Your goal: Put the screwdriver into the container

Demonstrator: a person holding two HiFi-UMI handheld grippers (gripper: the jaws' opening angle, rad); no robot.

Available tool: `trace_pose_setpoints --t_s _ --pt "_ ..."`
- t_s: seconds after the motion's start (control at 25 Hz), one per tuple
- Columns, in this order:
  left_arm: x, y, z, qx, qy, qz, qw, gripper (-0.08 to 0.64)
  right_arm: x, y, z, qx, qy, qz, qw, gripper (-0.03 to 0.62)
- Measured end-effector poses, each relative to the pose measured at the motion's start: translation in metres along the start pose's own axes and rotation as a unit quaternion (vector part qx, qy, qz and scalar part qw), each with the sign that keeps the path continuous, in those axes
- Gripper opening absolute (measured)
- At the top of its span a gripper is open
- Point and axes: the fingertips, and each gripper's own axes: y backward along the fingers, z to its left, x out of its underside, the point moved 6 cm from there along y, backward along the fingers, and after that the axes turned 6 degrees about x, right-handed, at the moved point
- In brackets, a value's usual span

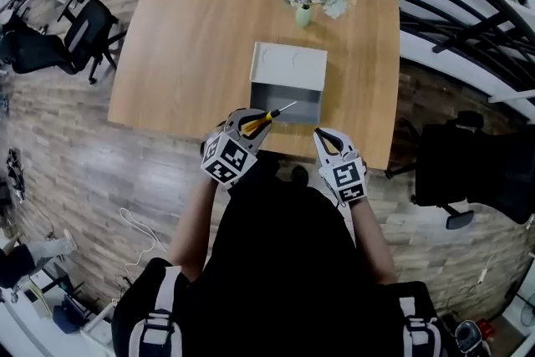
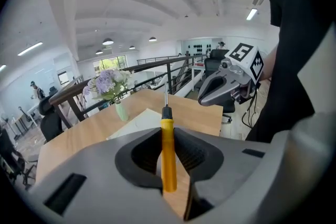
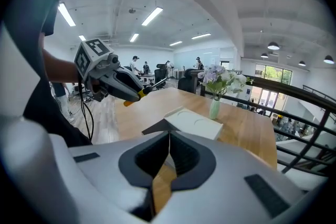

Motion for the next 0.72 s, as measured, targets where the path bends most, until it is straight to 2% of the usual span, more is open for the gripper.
trace_pose_setpoints --t_s 0.08,0.4,0.72 --pt "0.001 -0.007 0.004 0.014 -0.019 0.012 0.9997 0.086 -0.001 -0.002 -0.003 0.011 -0.007 0.002 1.0 0.025" --pt "0.009 -0.031 0.021 0.063 -0.053 0.028 0.9962 0.086 0.001 -0.008 -0.009 0.051 -0.024 0.012 0.998 0.025" --pt "0.022 -0.055 0.032 0.118 -0.091 0.054 0.9874 0.086 0.0 -0.009 -0.011 0.097 -0.051 0.019 0.994 0.025"
